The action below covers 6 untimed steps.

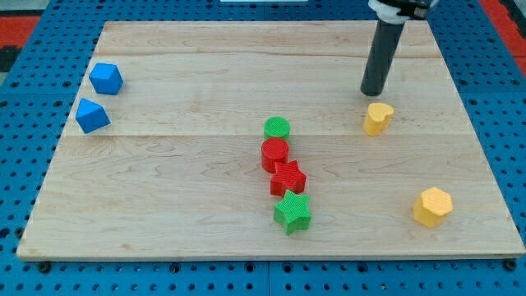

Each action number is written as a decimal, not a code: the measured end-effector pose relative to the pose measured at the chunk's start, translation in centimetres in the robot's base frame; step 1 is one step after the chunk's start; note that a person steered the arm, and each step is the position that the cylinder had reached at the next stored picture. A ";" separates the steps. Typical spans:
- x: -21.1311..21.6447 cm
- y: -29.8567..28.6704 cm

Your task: Slide the yellow heart towards the yellow hexagon

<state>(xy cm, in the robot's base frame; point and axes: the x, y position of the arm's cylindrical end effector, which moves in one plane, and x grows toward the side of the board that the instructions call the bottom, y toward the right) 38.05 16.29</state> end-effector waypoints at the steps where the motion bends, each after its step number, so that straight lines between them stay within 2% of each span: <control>1: 6.6 1.8; 2: 6.4 2.1; 3: 3.1 -1.9; 4: 4.7 -4.8; 6: 9.2 -0.8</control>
